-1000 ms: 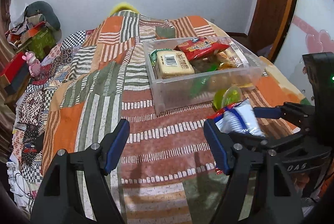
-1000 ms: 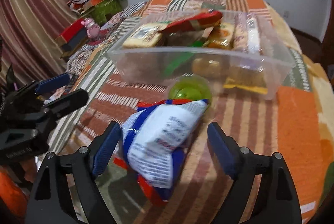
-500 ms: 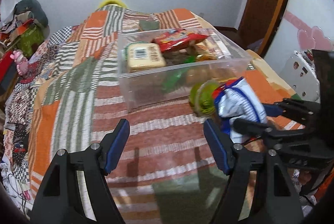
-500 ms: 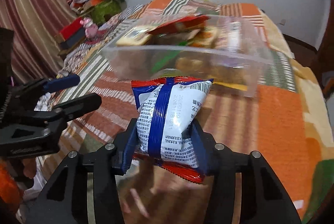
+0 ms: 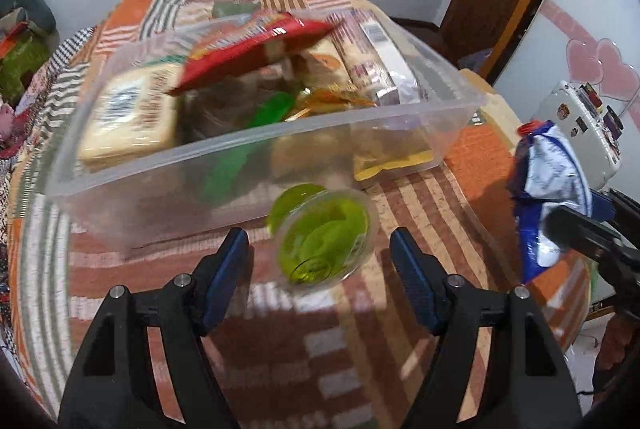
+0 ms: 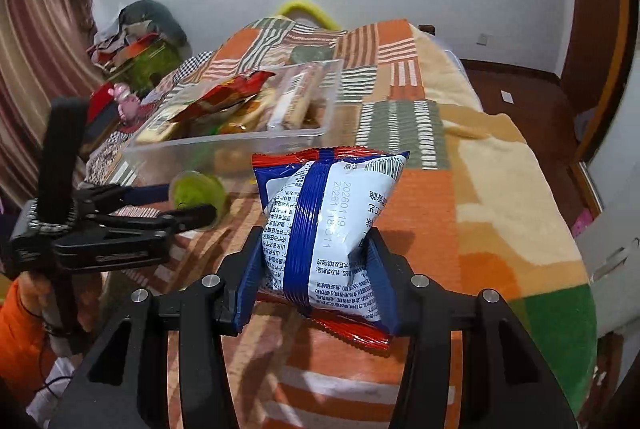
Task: Organize snacks
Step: 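Grasp the green jelly cup with the left tool while the right tool carries the blue bag, then drop the jelly cup and blue-and-white bag into the box with both tools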
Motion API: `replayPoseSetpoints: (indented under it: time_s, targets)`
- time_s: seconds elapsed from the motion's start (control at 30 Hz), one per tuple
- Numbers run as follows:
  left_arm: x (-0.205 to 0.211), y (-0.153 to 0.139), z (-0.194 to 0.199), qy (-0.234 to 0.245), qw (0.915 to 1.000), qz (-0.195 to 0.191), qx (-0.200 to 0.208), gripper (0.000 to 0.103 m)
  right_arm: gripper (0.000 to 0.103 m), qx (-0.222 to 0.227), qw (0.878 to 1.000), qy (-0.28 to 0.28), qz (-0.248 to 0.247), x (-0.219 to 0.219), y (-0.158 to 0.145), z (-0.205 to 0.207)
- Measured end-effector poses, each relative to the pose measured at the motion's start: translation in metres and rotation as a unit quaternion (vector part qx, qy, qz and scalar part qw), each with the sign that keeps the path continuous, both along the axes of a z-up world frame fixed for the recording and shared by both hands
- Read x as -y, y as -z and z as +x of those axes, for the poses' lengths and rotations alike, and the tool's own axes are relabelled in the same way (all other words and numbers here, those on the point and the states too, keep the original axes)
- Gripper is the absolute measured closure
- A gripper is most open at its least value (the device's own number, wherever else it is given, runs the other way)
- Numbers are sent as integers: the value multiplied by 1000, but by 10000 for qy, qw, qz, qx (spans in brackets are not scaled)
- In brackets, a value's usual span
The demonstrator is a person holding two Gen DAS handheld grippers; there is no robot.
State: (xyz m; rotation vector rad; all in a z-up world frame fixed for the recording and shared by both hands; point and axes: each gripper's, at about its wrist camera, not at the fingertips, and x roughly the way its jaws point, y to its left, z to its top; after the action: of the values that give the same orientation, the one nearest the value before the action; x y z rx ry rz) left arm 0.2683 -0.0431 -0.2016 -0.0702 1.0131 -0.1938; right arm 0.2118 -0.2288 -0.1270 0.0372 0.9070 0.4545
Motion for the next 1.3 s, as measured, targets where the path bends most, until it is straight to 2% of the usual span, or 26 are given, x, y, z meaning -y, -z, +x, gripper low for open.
replayPoseSetpoints:
  time_s: [0.13, 0.2, 0.4, 0.5, 0.77, 0.93, 1.07, 1.3]
  targets:
    - [11, 12, 10, -5, 9998, 173, -73, 30, 57, -14, 10000, 21, 57, 3, 2, 3]
    - [11, 13, 9, 2, 9998, 206, -24, 45, 57, -6, 10000, 17, 79, 3, 2, 4]
    - [7, 5, -4, 153, 9994, 278, 122, 45, 57, 63, 9999, 6, 117, 2, -3, 6]
    - [4, -7, -16, 190, 9987, 357, 310, 46, 57, 155, 9998, -19, 132, -2, -9, 7]
    - [-13, -59, -27, 112, 9961, 41, 877, 46, 57, 507, 9985, -86, 168, -21, -30, 23]
    - [-17, -72, -9, 78, 9944, 4, 1053, 46, 57, 715, 9972, -68, 194, -33, -38, 41]
    - [-21, -66, 15, -16, 9955, -108, 940, 46, 57, 787, 9967, -36, 208, -41, -40, 60]
    - [-32, -52, 46, -297, 9959, -58, 853, 46, 57, 738, 9972, -135, 33, -62, -29, 84]
